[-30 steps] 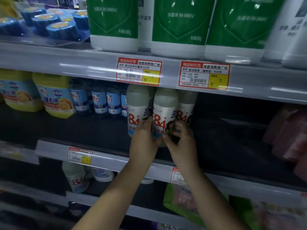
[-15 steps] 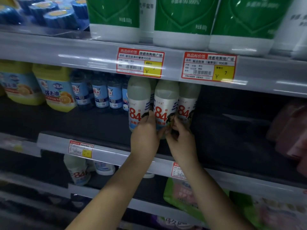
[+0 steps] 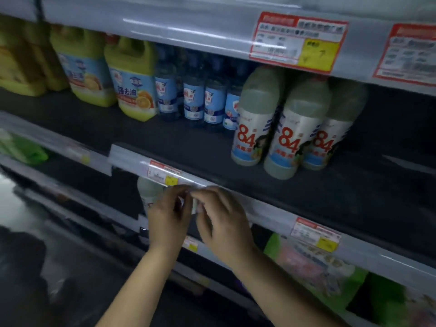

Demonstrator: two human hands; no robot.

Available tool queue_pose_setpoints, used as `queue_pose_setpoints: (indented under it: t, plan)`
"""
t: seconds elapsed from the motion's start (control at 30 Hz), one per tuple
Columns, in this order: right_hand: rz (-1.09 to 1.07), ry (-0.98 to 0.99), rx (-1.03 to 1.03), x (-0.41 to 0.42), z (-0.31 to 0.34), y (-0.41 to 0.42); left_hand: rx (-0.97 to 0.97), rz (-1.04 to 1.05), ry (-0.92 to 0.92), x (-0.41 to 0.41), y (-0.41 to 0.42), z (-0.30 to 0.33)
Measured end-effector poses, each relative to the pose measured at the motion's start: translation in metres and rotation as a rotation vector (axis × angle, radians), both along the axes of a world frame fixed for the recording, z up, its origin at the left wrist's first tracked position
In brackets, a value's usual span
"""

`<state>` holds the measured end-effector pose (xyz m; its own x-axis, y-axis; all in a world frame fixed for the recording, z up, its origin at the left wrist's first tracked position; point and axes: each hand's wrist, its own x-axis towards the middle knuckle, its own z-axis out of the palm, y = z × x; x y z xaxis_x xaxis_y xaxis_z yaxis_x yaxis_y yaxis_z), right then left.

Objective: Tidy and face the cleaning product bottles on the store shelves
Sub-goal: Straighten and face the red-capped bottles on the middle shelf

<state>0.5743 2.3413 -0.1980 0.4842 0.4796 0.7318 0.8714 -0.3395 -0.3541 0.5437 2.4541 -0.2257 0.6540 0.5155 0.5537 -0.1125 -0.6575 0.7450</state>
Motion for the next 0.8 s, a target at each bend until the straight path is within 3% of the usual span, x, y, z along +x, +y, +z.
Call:
queue_pose_setpoints:
  t: [0.1, 0.27, 0.4, 0.6, 0.8]
  plan:
    - [0.057, 0.040, -0.233, -0.003, -0.021, 0.027, -0.112, 0.094, 0.125, -0.007, 0.032, -0.029]
    - [0.108, 0.279, -0.491, 0.008, -0.051, 0.060, -0.198, 0.252, 0.277, 0.009, 0.080, -0.060]
    - [0.098, 0.332, -0.537, 0.011, -0.062, 0.069, -0.075, 0.266, 0.426, 0.032, 0.111, -0.077]
    - [0.054, 0.368, -0.582, 0.009, -0.073, 0.064, -0.316, 0.248, 0.429, 0.053, 0.108, -0.083]
    - [0.019, 0.418, -0.609, 0.009, -0.075, 0.057, -0.341, 0.301, 0.399, 0.055, 0.106, -0.086]
